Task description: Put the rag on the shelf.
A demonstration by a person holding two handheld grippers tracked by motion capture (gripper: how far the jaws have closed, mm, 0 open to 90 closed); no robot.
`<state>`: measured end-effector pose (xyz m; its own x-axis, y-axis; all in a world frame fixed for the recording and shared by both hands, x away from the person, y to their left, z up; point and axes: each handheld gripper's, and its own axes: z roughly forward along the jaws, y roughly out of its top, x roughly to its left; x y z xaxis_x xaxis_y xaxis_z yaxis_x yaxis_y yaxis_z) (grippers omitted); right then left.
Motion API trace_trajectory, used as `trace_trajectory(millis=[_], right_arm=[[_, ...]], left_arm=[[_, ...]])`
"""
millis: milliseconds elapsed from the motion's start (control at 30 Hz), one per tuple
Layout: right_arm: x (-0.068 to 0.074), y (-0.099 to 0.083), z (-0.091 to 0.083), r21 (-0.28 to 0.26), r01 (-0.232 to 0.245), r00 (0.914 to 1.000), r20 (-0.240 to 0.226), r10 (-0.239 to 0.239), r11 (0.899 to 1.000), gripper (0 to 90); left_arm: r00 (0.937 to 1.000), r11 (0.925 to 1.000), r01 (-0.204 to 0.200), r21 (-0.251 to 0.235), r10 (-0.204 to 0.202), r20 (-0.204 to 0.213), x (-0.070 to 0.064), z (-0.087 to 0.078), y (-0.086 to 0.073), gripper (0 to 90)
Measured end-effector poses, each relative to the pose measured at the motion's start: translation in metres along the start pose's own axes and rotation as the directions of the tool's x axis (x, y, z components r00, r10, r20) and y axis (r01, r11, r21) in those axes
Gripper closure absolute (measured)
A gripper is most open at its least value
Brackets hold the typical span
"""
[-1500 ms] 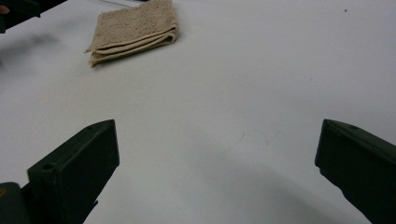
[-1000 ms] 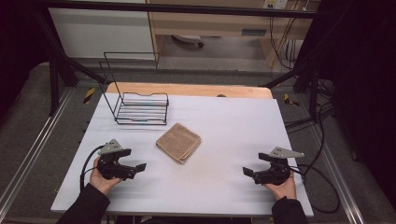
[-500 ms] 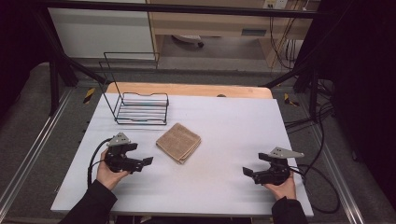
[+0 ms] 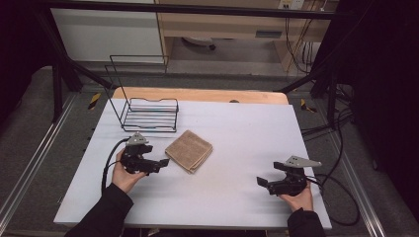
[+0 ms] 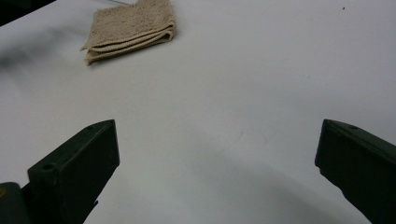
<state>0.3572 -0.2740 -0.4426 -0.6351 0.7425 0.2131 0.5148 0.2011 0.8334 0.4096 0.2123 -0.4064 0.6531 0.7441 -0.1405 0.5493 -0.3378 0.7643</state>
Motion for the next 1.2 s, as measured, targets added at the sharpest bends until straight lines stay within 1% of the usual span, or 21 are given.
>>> trace_trajectory(millis=[100,133,167,200,300,333,367,400,500,533,567,667,700,767,833,867,967,1000,1067,1200], right_arm=[[0.0,0.0,0.0,0.005,-0.004,1.0,-0.002,0.004,1.0,0.5],[0.0,0.0,0.0,0.005,-0.004,1.0,-0.002,0.004,1.0,0.5],[0.0,0.0,0.0,0.005,0.0,1.0,-0.001,0.0,1.0,0.5],[0.0,0.0,0.0,0.005,0.0,1.0,-0.001,0.0,1.0,0.5],[0.0,0.0,0.0,0.005,0.001,1.0,-0.002,-0.001,1.0,0.5],[0.0,0.0,0.0,0.005,0.001,1.0,-0.002,-0.001,1.0,0.5],[0.0,0.0,0.0,0.005,0.001,1.0,-0.001,-0.001,1.0,0.5],[0.0,0.0,0.0,0.005,0.001,1.0,-0.001,-0.001,1.0,0.5],[0.0,0.0,0.001,0.004,0.001,1.0,-0.001,-0.001,1.0,0.5],[0.0,0.0,0.001,0.005,0.002,1.0,-0.001,-0.002,1.0,0.5],[0.0,0.0,0.001,0.006,0.002,1.0,-0.001,-0.002,1.0,0.5],[0.0,0.0,0.001,0.005,0.002,1.0,-0.001,-0.002,1.0,0.5],[0.0,0.0,0.001,0.004,0.005,1.0,-0.001,-0.005,1.0,0.5],[0.0,0.0,0.001,0.005,0.005,1.0,-0.001,-0.005,1.0,0.5],[0.0,0.0,0.001,0.007,0.004,1.0,-0.002,-0.004,1.0,0.5],[0.0,0.0,0.001,0.006,0.006,1.0,-0.003,-0.006,1.0,0.5],[0.0,0.0,0.001,0.006,0.006,1.0,-0.003,-0.006,1.0,0.5],[0.0,0.0,0.001,0.006,0.006,1.0,-0.003,-0.006,1.0,0.5],[0.0,0.0,0.001,0.006,0.004,1.0,-0.003,-0.004,1.0,0.5],[0.0,0.0,0.001,0.005,0.005,1.0,-0.003,-0.005,1.0,0.5]], left_arm=[[0.9999,0.9999,0.01,0.011,-0.01,-0.007,0.001,0.007,0.004,16.9],[0.9998,0.9998,0.015,0.012,-0.015,-0.013,0.002,0.009,0.006,16.9],[0.9997,0.9997,0.022,0.01,-0.022,-0.012,0.003,0.011,0.007,20.4],[0.9994,0.9994,0.031,0.012,-0.031,-0.014,0.003,0.014,0.009,20.4],[0.9985,0.9989,0.039,0.024,-0.038,-0.039,0.006,0.02,0.013,25.2],[0.998,0.9987,0.043,0.026,-0.042,-0.048,0.006,0.022,0.013,25.2],[0.9975,0.9984,0.046,0.033,-0.044,-0.055,0.007,0.025,0.014,28.5],[0.9972,0.998,0.05,0.04,-0.047,-0.057,0.008,0.027,0.014,28.5],[0.9962,0.9963,0.061,0.061,-0.057,-0.065,0.011,0.035,0.013,34.8],[0.9956,0.9957,0.066,0.066,-0.061,-0.072,0.011,0.037,0.013,39.1],[0.9952,0.995,0.068,0.072,-0.063,-0.075,0.012,0.039,0.012,39.1],[0.9942,0.993,0.082,0.085,-0.076,-0.076,0.015,0.045,0.011,46.1],[0.9942,0.9925,0.084,0.089,-0.077,-0.075,0.016,0.046,0.01,49.7],[0.994,0.992,0.083,0.095,-0.076,-0.078,0.017,0.05,0.009,53.0],[0.9937,0.9914,0.089,0.096,-0.081,-0.078,0.017,0.051,0.009,54.1],[0.9937,0.991,0.094,0.095,-0.087,-0.07,0.018,0.052,0.009,56.9],[0.9937,0.991,0.093,0.096,-0.086,-0.072,0.017,0.054,0.009,58.4],[0.9938,0.9907,0.093,0.099,-0.087,-0.071,0.017,0.056,0.008,60.6],[0.9938,0.9898,0.092,0.109,-0.084,-0.073,0.017,0.058,0.008,61.0],[0.9943,0.9891,0.089,0.118,-0.081,-0.07,0.016,0.06,0.007,64.5]])
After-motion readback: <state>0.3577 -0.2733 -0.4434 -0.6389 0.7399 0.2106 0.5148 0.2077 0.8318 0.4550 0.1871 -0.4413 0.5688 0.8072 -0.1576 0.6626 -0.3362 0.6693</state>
